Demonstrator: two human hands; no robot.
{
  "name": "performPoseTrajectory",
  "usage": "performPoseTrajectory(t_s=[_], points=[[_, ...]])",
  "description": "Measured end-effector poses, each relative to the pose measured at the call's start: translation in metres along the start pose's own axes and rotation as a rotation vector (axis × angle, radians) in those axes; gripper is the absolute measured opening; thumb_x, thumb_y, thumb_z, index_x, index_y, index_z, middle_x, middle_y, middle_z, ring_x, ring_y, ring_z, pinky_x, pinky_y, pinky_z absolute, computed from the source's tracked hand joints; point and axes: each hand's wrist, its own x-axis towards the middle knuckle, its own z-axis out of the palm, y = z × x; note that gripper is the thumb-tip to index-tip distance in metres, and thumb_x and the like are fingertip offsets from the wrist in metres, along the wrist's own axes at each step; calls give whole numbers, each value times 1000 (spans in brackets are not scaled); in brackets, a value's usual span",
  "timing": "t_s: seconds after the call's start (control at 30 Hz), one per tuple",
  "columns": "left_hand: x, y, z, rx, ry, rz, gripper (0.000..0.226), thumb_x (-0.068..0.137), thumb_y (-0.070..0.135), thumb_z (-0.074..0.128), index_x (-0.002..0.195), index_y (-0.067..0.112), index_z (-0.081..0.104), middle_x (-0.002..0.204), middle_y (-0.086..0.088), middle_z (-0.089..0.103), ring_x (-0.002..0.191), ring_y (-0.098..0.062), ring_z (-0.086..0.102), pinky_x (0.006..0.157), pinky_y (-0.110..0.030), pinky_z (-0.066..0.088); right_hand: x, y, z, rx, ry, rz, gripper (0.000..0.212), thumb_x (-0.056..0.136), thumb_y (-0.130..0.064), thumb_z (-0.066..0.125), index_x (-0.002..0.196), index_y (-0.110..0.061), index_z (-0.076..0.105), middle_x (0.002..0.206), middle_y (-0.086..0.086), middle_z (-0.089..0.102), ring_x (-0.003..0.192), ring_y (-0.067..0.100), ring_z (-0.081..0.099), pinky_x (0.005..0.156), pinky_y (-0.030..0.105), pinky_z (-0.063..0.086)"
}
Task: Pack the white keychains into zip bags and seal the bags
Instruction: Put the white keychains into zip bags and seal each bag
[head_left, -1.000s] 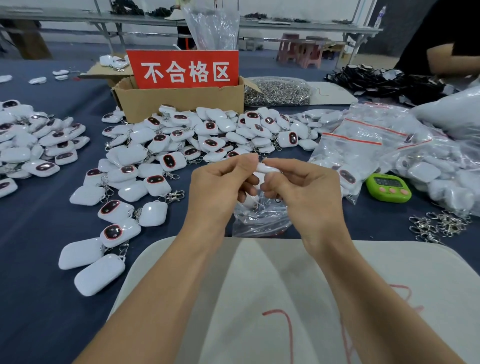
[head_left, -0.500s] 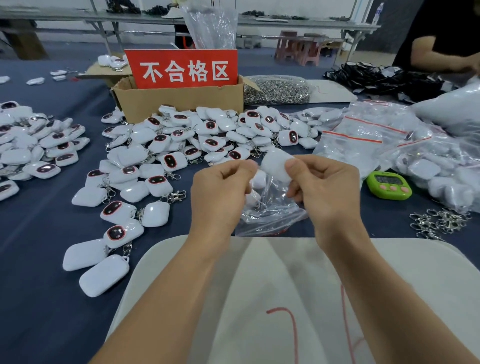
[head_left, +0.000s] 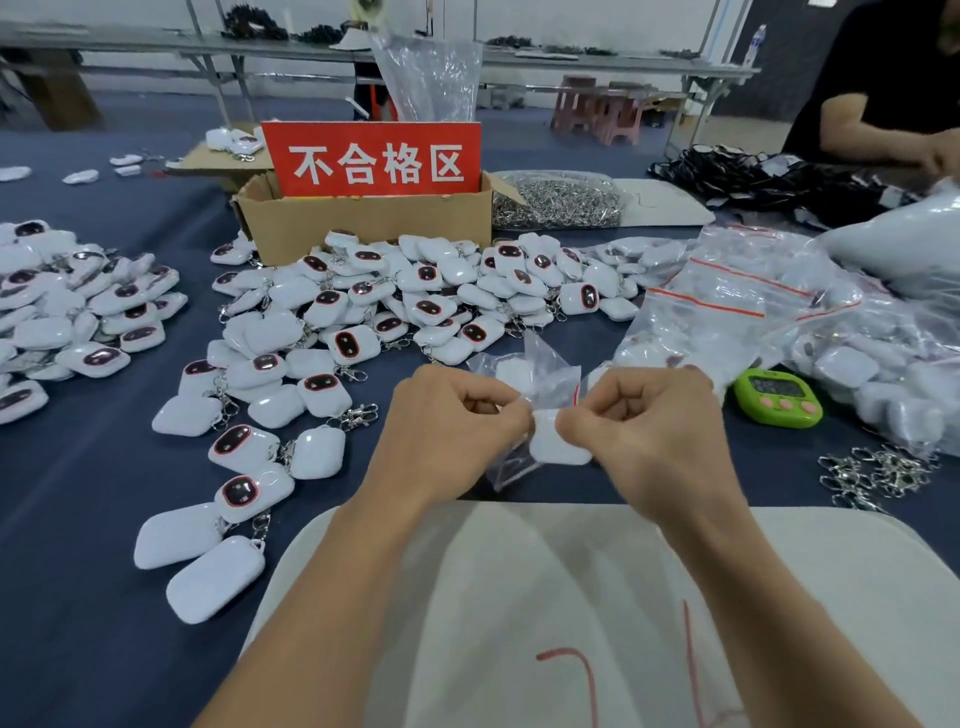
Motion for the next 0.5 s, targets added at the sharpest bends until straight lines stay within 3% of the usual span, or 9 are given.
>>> performPoseTrajectory(t_s=[0.13,0.23,0.4,0.47,0.5], points=[[-3,7,9,-158,-4,40,24,75,28,67,84,46,80,56,-1,65,49,-6,48,51,-18,42,-6,-1,16,-120,68,34,25,79,-27,82,59,-19,69,46,-9,62,40,4,50,43,15,38],[-7,14,19,-246,-76,59,28,78,21,67,95,38,81,59,-10,67,49,-28,54,52,-29,46,-7,2,21,-146,118,67,29,92,-21,70,63,-19,69,51,-11,66,49,6,60,54,22,47],[-9,18,26,-279,-144,41,36,73,22,68,104,36,79,61,5,71,51,-9,48,56,-17,44,-2,2,22,-47,179,205,27,91,-2,56,73,-19,66,61,-19,68,55,-5,57,52,12,39],[-7,17,21,-245,-137,7,31,72,27,70,99,38,79,64,1,73,53,-11,54,59,-21,49,-1,0,18,-153,159,213,27,87,-4,54,66,-19,62,53,-14,64,58,2,62,52,15,40],[-4,15,17,-218,-79,-25,24,72,31,71,93,39,79,62,1,72,52,-11,55,61,-24,50,-1,-1,16,-266,183,212,27,85,-9,55,62,-21,61,52,-10,63,63,11,62,57,23,42]])
